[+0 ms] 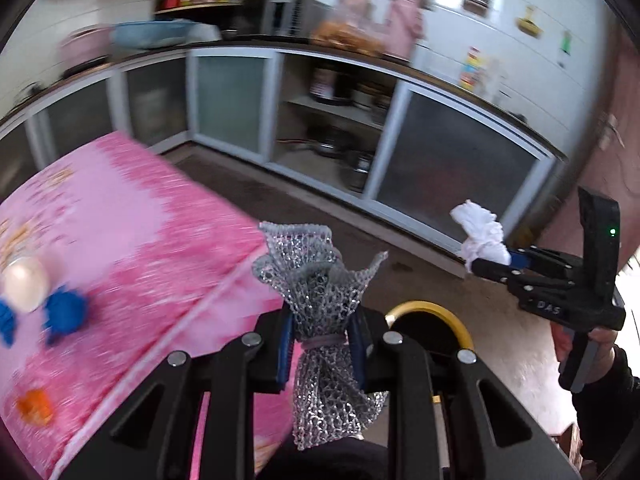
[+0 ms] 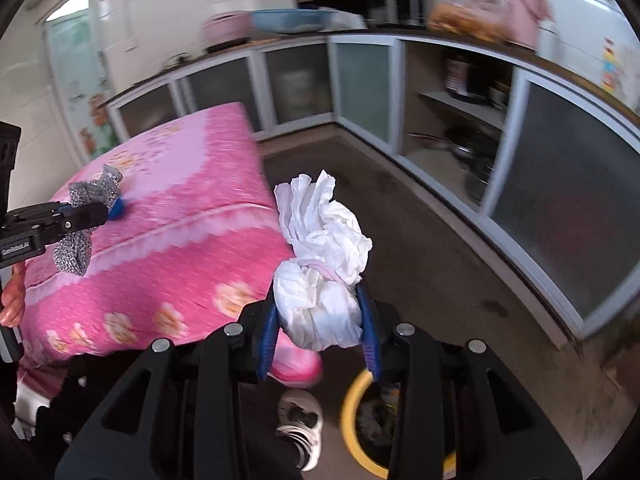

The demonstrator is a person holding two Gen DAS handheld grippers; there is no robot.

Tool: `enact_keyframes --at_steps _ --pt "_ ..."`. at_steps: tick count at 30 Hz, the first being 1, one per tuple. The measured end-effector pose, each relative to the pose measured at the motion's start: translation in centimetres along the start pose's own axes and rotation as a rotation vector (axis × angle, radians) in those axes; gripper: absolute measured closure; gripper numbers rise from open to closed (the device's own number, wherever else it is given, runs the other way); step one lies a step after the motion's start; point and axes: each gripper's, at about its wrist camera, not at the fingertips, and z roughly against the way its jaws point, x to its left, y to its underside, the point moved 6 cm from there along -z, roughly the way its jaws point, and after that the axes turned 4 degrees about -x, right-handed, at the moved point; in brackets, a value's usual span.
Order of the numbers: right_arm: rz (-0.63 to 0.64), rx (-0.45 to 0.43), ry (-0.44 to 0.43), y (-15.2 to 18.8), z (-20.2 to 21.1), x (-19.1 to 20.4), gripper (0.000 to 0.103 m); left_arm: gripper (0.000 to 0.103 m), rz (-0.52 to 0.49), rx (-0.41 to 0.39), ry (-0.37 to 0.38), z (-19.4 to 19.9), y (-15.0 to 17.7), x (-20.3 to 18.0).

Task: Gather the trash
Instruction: 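Carry the silver mesh and white tissue with both tools over the bin, then open both tools to drop the mesh and tissue into the bin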

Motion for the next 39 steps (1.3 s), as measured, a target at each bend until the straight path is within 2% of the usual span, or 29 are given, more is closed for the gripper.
enact_keyframes --at_steps 8,18,25,35,37,39 --pt "-0.098 0.037 0.108 4.6 1.4 -7.3 0.069 0.081 -0.116 0.074 0.143 -7.0 0.5 -8.7" --pt "-0.226 0.182 0.187 12.3 -0.8 -14.2 0.069 0.081 -0.214 0.216 0.261 -15.8 3.9 -17.1" --pt "-0.279 0.259 0.202 15.9 -2.5 -16.0 0.069 0.081 -0.242 0.290 0.281 -20.3 5.5 -20.1" --pt "-0.305 0.331 0.230 18.2 -4.4 -16.9 0.069 0.081 -0.226 0.347 0.268 -24.1 7.3 -20.7" --pt "-0.314 0.355 0.229 18.8 -5.1 -17.1 0.067 0.074 -0.203 0.360 0.264 -24.8 7.8 -20.4" --pt "-0.331 0.375 0.216 19.5 -5.5 -17.3 0.051 0.045 -0.159 0.367 0.273 -25.4 8.1 -20.1"
